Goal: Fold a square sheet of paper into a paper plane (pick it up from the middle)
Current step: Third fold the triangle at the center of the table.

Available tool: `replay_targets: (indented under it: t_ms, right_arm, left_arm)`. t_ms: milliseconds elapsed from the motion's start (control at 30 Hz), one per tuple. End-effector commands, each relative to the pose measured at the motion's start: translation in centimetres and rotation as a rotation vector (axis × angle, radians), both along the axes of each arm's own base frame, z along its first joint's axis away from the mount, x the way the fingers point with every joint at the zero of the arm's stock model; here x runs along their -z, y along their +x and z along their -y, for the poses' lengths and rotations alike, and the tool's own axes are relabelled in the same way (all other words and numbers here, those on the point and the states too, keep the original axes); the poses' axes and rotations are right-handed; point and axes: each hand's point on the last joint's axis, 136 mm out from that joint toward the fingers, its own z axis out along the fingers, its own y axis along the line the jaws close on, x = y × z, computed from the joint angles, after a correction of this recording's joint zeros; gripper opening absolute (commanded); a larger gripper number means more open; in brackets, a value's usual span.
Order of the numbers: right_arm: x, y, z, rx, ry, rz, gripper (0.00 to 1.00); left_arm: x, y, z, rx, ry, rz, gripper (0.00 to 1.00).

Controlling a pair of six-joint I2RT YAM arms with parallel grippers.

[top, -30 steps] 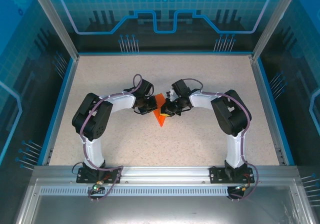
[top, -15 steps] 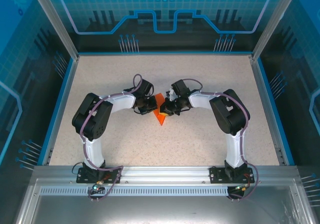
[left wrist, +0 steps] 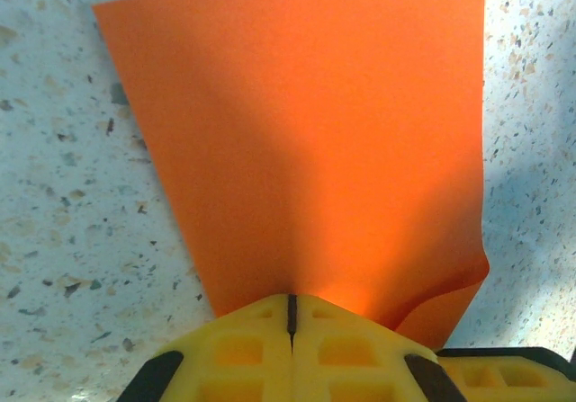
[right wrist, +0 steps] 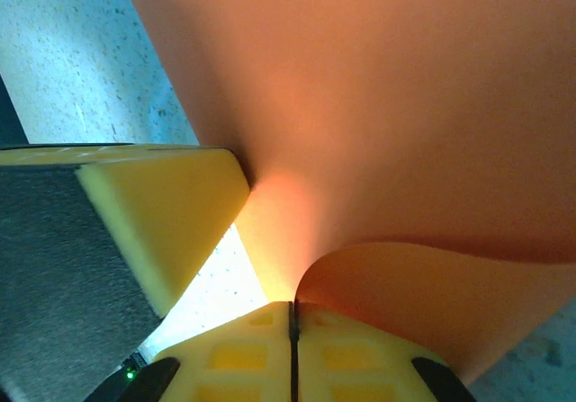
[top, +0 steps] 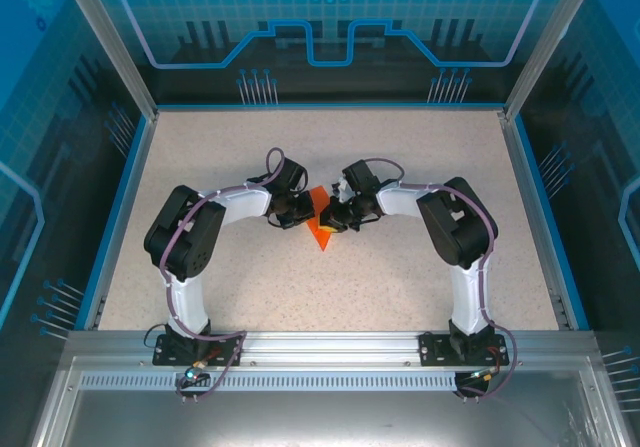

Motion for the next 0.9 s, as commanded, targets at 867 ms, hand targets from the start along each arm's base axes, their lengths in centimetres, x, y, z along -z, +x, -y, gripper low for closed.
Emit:
replay_targets:
  t_ms: [867]
  right_arm:
    - [0.0,-0.8,-1.4,-0.078,0.050,0.033,0.09]
  left_arm:
    - [1.6,-1.3,-0.5,0.026,0.033,-0.056,0.00]
